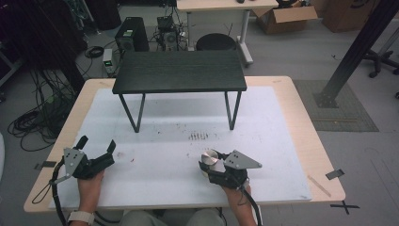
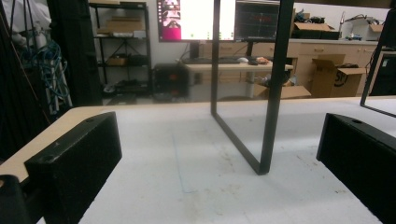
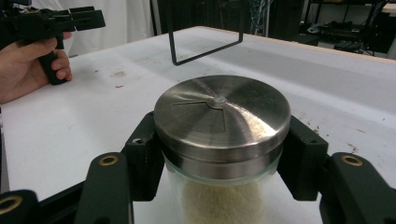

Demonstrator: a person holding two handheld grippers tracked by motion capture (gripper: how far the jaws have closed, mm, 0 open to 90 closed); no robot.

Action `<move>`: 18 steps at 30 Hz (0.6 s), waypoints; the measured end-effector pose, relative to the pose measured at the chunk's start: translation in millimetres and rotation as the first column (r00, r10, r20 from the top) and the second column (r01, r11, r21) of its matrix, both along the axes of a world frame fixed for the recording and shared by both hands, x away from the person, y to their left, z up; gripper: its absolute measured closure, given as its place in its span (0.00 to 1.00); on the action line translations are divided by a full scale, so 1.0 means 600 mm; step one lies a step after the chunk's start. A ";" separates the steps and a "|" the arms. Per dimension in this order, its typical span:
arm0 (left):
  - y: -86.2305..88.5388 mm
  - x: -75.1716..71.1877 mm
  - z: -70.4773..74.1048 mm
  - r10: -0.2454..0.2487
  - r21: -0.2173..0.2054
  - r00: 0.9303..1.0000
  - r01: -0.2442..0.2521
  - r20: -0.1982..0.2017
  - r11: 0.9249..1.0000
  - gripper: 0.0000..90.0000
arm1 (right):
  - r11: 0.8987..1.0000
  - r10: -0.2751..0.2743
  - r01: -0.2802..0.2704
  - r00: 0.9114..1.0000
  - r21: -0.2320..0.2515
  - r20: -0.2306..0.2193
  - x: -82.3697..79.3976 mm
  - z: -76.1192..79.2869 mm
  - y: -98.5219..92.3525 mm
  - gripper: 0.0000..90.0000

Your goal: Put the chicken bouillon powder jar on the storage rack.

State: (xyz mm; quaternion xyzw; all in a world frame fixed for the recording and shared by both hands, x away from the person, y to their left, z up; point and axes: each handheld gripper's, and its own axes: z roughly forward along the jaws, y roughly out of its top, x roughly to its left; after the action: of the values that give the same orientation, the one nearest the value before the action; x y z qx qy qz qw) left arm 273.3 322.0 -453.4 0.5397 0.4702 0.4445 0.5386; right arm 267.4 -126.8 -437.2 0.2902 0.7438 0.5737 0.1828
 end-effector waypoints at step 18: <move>0.001 0.000 0.000 -0.001 -0.002 1.000 0.001 -0.001 1.000 0.00 | 0.998 0.055 -0.054 0.998 -0.008 0.008 0.014 0.057 0.013 0.47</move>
State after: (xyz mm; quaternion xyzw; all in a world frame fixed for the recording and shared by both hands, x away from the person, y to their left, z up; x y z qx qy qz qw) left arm 273.4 322.3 -453.4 0.5396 0.4707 0.4435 0.5391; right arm 276.1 -118.9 -403.2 0.2666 0.7529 0.5768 0.1714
